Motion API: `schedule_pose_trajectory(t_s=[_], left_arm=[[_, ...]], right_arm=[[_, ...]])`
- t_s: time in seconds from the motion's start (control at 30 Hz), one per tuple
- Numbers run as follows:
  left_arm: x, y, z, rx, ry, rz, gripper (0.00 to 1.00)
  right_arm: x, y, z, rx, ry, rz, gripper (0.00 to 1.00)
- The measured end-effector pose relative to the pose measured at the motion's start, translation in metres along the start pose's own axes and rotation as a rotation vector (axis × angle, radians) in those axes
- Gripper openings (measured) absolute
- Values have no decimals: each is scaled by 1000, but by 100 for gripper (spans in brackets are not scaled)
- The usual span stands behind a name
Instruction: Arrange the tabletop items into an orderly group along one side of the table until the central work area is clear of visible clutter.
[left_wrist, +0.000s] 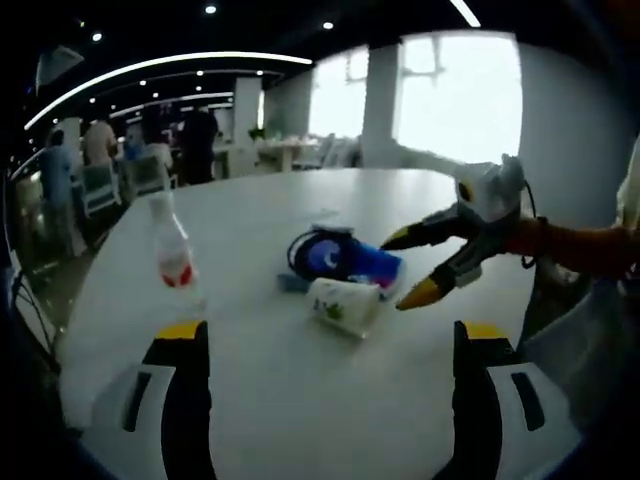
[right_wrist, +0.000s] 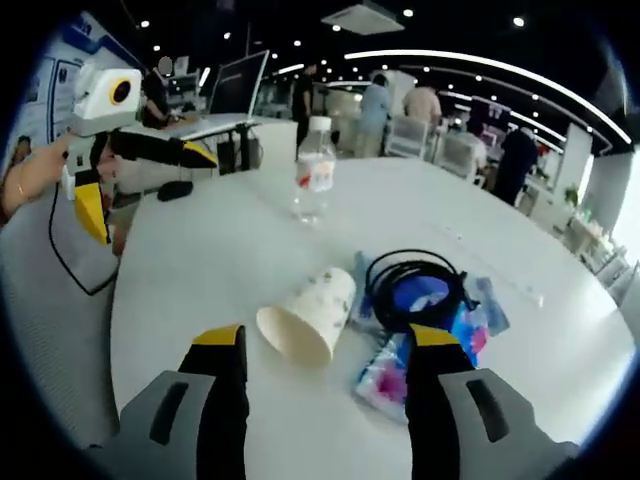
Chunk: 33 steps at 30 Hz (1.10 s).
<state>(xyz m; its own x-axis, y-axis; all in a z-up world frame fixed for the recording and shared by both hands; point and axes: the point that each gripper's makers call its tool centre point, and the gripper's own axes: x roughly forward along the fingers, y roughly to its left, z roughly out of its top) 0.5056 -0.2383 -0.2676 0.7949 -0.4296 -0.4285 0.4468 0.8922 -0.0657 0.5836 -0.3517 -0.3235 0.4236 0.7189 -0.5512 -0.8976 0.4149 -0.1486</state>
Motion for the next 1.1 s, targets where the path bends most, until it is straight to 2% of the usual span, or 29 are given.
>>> schedule_pose_trajectory(t_s=[0.2, 0.37, 0.5, 0.67, 0.87, 0.97, 1.1], left_arm=[[1, -3, -1, 18, 9, -14, 99], [1, 0, -2, 9, 12, -1, 99], [-1, 6, -1, 4, 7, 18, 99], [1, 3, -2, 30, 17, 14, 99], [2, 0, -3, 37, 23, 1, 99], [1, 0, -3, 40, 22, 3, 99], [2, -2, -3, 43, 22, -5, 99]], right_arm=[[11, 2, -2, 7, -3, 10, 45], [19, 1, -5, 35, 17, 12, 40], [20, 2, -7, 46, 30, 16, 26], [20, -4, -10, 53, 53, -9, 24], [19, -9, -7, 72, 41, -24, 14], [17, -10, -4, 79, 30, -23, 2], [15, -11, -1, 90, 19, -24, 1]])
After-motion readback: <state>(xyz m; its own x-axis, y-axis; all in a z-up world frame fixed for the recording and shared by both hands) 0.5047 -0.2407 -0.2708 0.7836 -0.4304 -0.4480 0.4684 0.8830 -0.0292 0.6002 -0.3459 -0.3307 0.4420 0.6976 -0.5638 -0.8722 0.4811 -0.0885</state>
